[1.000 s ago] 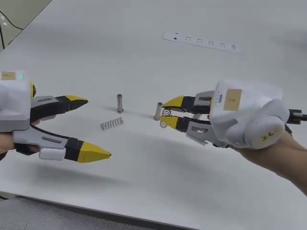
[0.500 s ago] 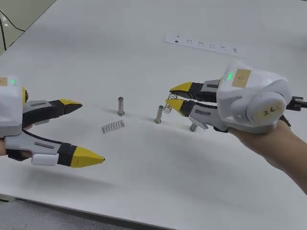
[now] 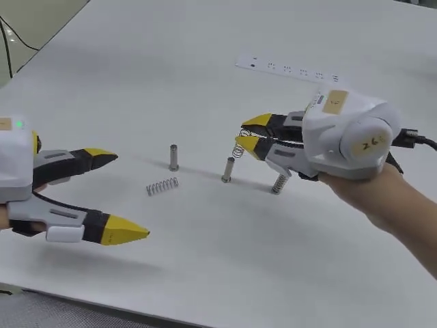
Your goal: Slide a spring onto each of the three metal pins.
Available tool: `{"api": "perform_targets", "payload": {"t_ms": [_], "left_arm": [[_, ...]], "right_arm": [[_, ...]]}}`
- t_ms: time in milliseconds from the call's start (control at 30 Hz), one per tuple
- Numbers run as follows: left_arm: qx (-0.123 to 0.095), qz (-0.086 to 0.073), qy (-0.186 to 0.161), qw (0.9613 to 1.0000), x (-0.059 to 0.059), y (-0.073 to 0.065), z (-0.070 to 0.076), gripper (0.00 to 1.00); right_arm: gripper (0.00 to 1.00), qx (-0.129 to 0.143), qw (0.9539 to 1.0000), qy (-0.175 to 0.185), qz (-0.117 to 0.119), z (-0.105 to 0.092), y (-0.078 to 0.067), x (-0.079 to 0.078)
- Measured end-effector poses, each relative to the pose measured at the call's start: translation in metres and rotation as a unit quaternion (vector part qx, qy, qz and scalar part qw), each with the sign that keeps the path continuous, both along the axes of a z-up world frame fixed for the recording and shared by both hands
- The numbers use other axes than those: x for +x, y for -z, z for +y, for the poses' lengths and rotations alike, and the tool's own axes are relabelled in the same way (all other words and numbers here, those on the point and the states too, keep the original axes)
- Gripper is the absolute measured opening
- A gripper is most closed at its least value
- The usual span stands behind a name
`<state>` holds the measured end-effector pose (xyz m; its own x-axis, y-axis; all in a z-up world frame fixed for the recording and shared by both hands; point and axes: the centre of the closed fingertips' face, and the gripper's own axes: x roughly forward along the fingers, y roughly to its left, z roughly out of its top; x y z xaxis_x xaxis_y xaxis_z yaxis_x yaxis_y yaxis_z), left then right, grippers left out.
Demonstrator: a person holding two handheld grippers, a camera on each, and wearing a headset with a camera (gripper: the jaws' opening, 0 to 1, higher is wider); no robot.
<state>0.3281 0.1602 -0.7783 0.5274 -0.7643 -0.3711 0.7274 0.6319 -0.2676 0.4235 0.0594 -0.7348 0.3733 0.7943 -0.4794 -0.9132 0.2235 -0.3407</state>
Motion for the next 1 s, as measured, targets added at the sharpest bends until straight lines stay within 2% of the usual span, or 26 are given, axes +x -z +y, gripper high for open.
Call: {"api": "perform_targets", "payload": {"t_ms": [433, 667, 1000], "left_arm": [[0.000, 0.001, -0.002, 1.0000, -0.002, -0.001, 0.003, 0.96], [0.000, -0.005, -0.007, 1.0000, 0.001, -0.003, 0.005, 0.97], [0.001, -0.001, -0.011, 0.9999, -0.001, 0.000, 0.008, 0.96]], "right_arm": [[0.08, -0.020, 0.9997, -0.008, 0.007, 0.003, 0.012, 0.006], [0.08, -0.019, 0.9997, -0.011, 0.010, 0.005, 0.014, 0.005], [0.08, -0.020, 0.9996, -0.013, 0.013, 0.008, 0.017, 0.005]]}}
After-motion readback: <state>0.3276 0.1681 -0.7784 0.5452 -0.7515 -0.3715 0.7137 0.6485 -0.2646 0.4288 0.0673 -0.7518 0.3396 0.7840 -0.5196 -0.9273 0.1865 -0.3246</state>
